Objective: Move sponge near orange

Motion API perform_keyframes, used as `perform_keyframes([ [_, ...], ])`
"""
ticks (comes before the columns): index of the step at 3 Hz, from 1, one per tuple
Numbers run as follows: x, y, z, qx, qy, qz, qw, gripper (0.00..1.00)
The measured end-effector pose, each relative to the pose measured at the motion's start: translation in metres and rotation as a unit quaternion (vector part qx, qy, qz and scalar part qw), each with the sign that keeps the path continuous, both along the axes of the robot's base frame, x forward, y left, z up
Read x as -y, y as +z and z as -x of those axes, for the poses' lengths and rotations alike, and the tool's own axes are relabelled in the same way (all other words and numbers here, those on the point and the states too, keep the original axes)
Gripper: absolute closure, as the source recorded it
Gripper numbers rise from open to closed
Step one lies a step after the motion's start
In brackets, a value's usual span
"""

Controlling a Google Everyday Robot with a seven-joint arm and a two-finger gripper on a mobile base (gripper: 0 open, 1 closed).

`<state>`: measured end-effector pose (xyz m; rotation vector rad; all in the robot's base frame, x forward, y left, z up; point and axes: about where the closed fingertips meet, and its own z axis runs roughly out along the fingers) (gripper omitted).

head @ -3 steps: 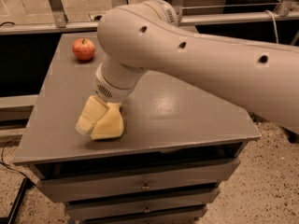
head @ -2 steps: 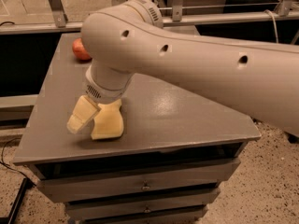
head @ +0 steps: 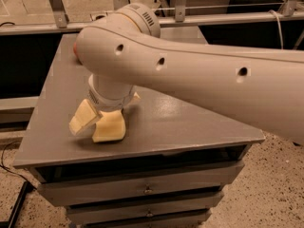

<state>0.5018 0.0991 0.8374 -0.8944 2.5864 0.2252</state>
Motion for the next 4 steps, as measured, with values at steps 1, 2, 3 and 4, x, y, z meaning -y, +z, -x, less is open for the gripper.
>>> perform_keyframes([
  [1,0.004,-0.009,0.003,-0.015,-0.041,-0.001,0.9991,0.18],
  [2,0.004,-0.011,0.001,-0.014,-0.048,0.004,0.9987,0.42],
  [3,0.008,0.001,-0.007,0.003,-0.033,0.028,0.9991,0.65],
  [4,0.019,0.012,-0.011,0.014,-0.022,0.056,0.9981,0.88],
])
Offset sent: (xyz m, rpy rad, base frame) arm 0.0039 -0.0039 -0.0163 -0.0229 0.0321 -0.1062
